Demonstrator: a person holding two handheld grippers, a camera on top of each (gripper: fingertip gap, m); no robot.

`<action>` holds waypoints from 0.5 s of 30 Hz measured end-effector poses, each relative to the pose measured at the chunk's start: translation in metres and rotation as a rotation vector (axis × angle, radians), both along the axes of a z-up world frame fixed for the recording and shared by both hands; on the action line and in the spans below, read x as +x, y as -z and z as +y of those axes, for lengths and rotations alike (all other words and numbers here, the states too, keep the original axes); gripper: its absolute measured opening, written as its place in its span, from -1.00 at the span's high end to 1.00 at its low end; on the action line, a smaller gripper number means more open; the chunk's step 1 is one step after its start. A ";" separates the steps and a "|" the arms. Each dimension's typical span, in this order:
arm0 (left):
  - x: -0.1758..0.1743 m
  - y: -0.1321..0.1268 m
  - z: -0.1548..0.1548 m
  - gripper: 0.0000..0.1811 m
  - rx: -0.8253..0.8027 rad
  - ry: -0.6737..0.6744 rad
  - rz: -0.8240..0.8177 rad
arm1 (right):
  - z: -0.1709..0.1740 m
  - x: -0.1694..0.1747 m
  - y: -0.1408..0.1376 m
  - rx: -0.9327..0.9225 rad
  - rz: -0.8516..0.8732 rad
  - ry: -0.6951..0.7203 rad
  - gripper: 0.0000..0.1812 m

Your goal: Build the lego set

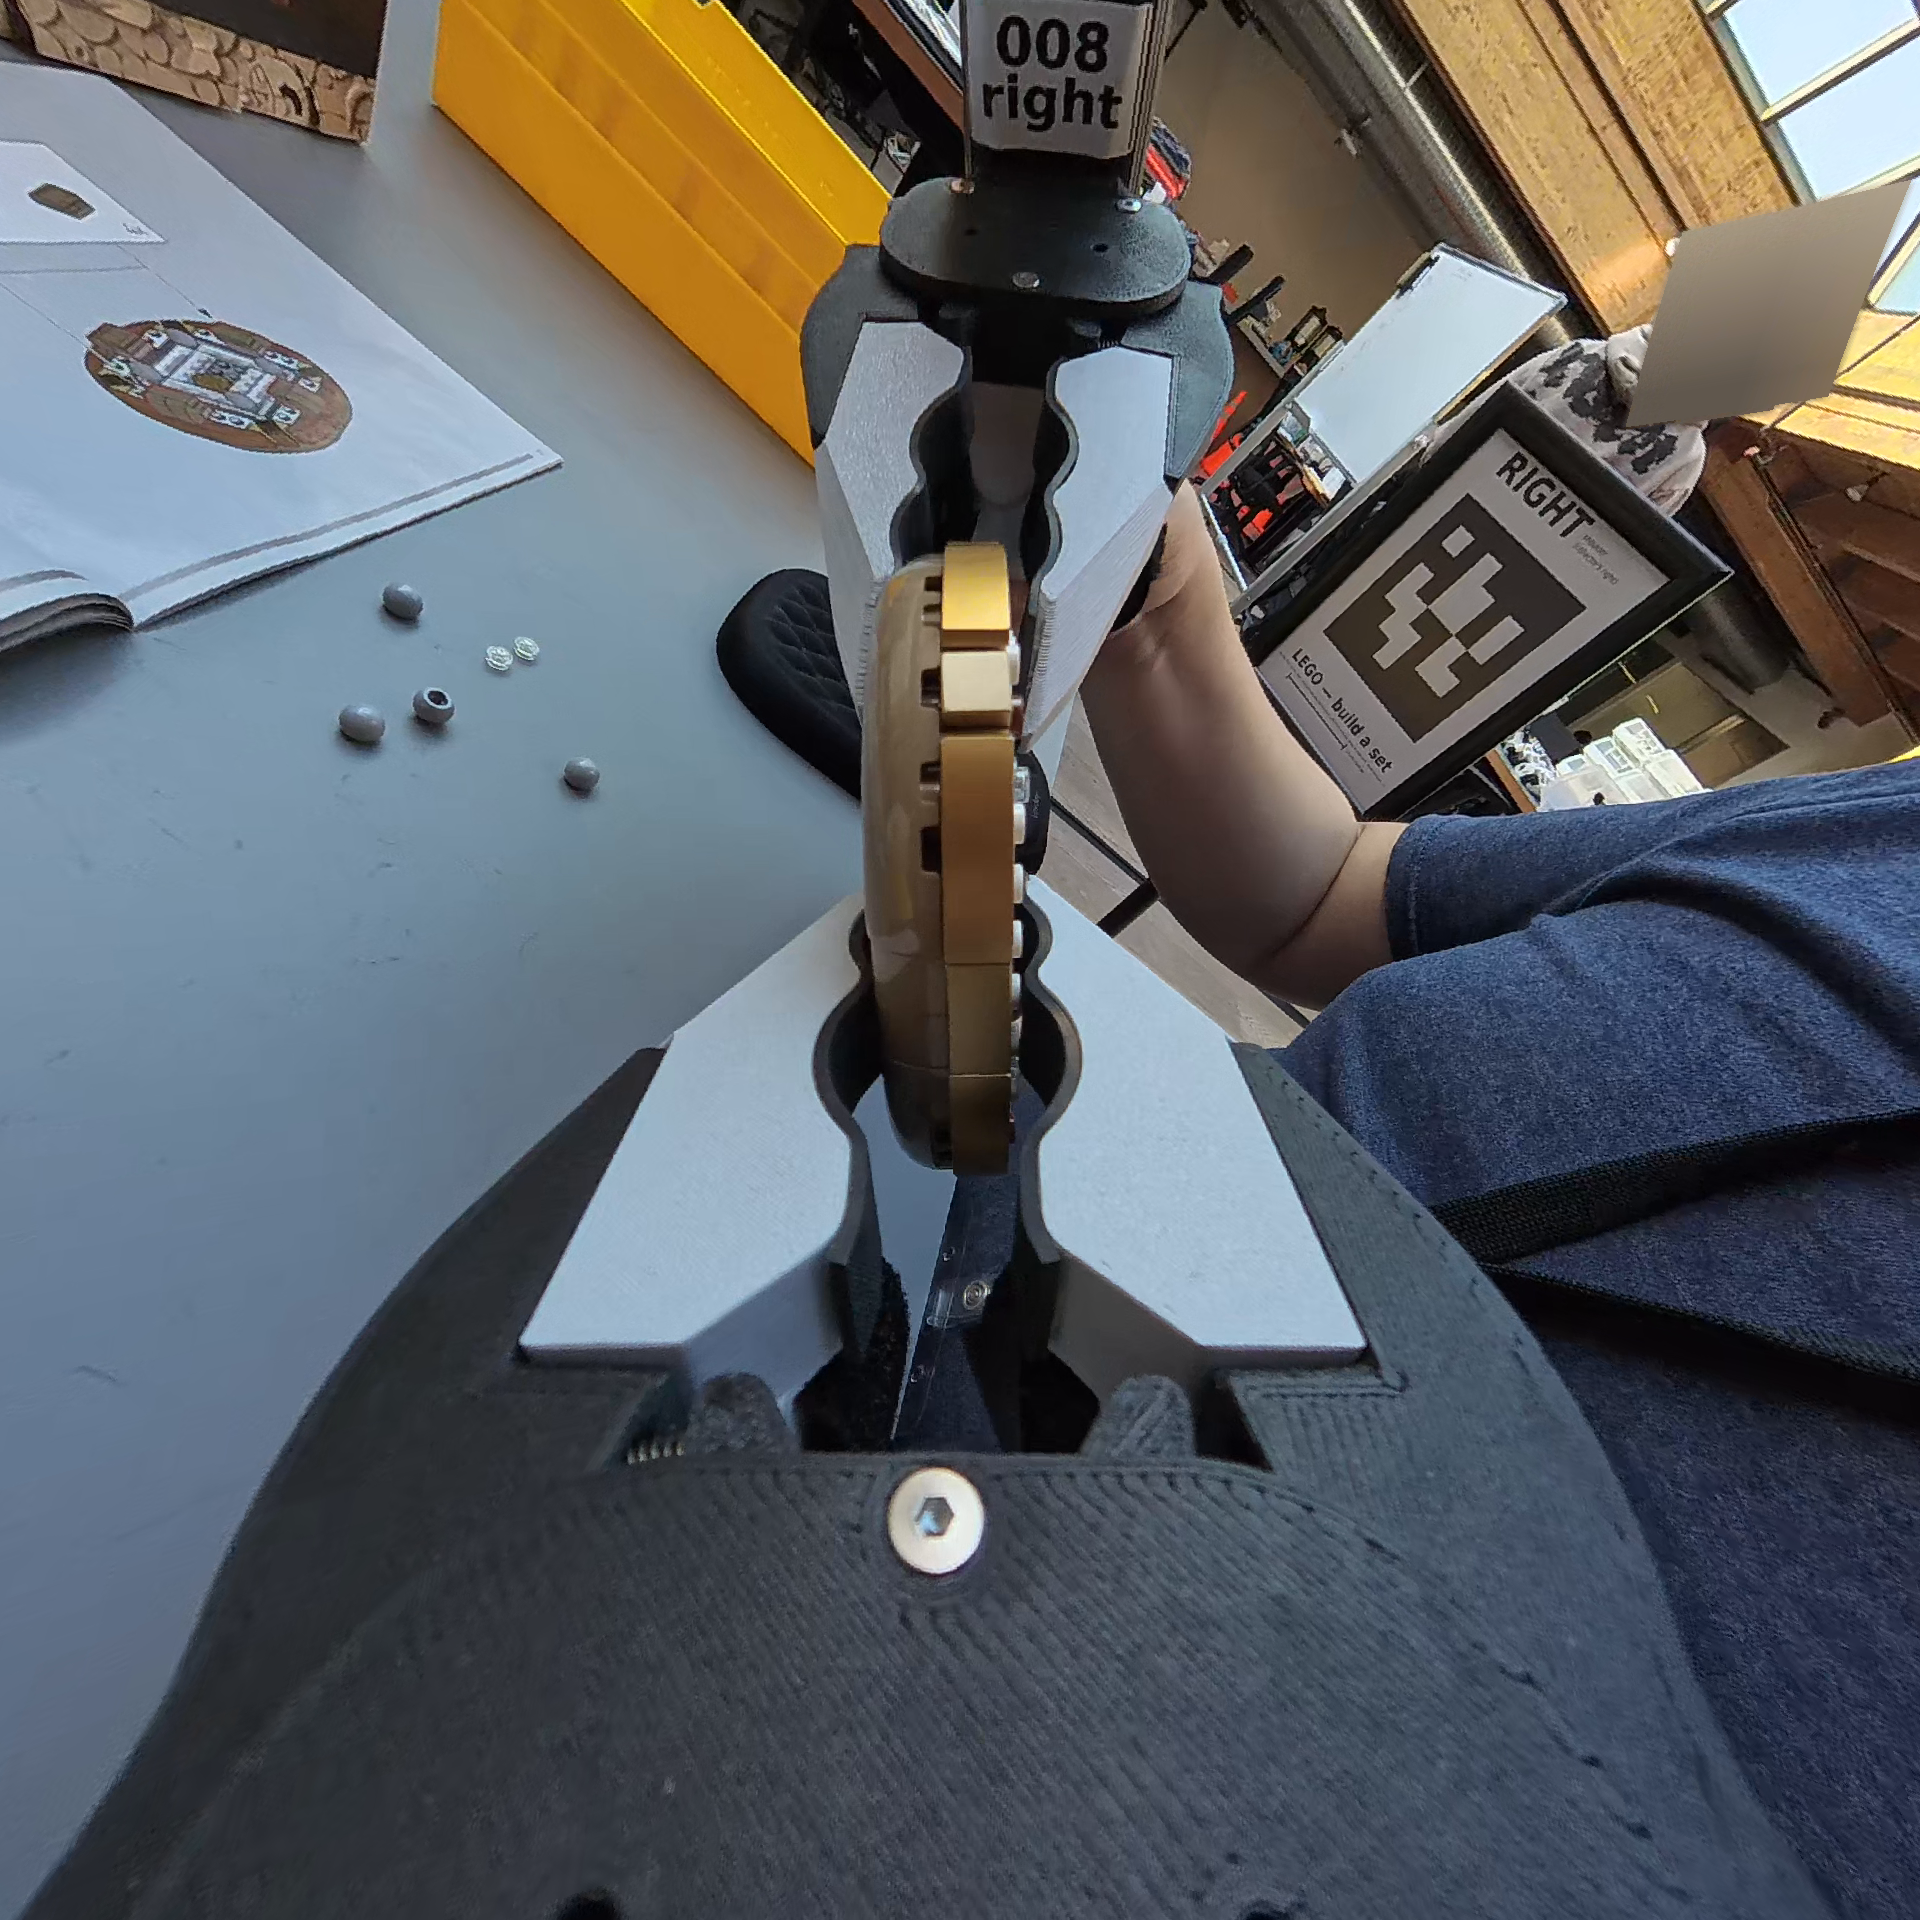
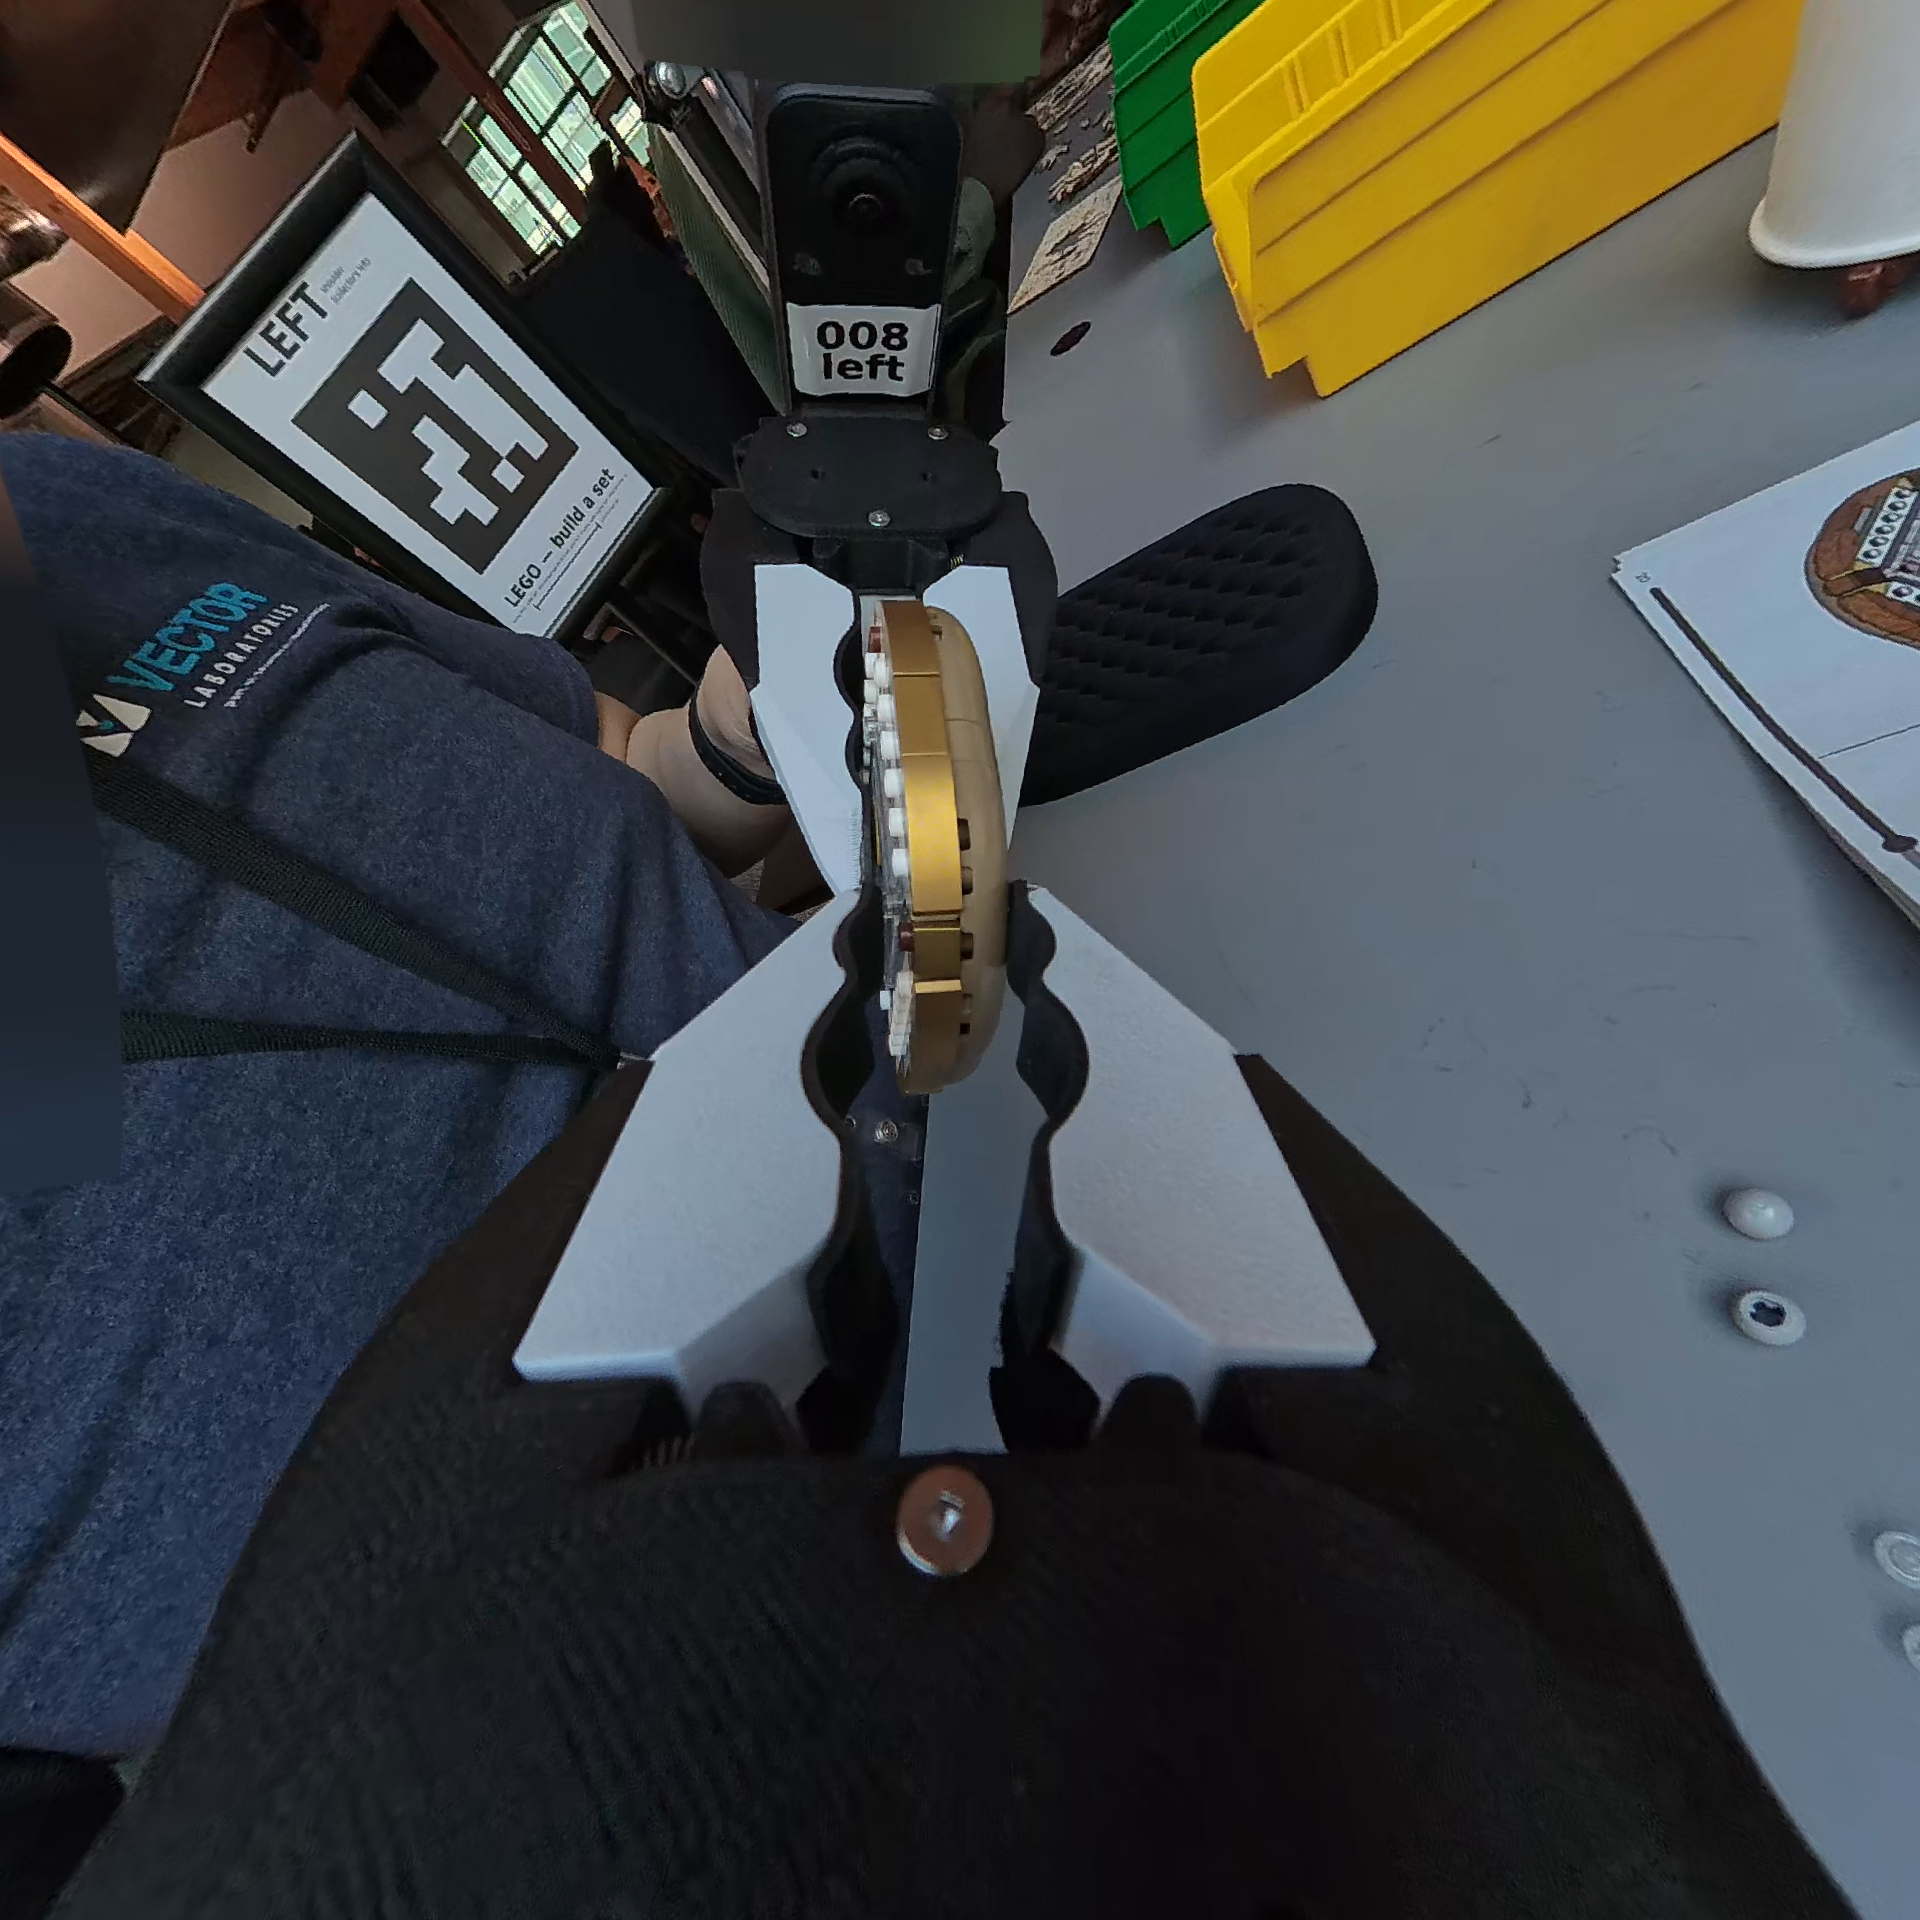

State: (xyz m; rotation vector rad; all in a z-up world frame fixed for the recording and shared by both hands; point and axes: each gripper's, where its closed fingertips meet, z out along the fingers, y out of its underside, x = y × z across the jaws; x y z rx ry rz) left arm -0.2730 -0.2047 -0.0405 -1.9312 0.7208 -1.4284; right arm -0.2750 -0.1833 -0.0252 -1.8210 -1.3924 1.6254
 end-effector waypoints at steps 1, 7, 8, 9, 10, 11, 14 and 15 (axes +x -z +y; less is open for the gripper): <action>0.000 0.000 0.000 0.79 -0.004 0.002 0.000 | 0.000 0.000 0.000 -0.009 -0.002 -0.002 0.75; -0.005 -0.004 0.005 0.79 -0.037 -0.027 -0.060 | 0.011 -0.008 -0.005 -0.044 0.092 0.073 0.25; -0.006 -0.005 0.007 0.79 -0.056 -0.041 -0.087 | 0.015 -0.008 -0.006 -0.056 0.113 0.102 0.20; -0.009 -0.006 0.011 0.79 -0.077 -0.065 -0.114 | 0.020 -0.007 -0.007 -0.067 0.135 0.140 0.24; -0.012 -0.006 0.014 0.79 -0.100 -0.087 -0.140 | 0.024 -0.007 -0.007 -0.085 0.168 0.180 0.28; -0.014 -0.005 0.017 0.79 -0.126 -0.106 -0.166 | 0.026 -0.009 -0.007 -0.126 0.211 0.210 0.31; -0.020 -0.002 0.026 0.79 -0.186 -0.165 -0.233 | 0.015 -0.017 0.001 -0.324 0.289 0.218 0.46; -0.021 -0.001 0.029 0.79 -0.199 -0.184 -0.248 | 0.014 -0.019 0.005 -0.370 0.301 0.222 0.52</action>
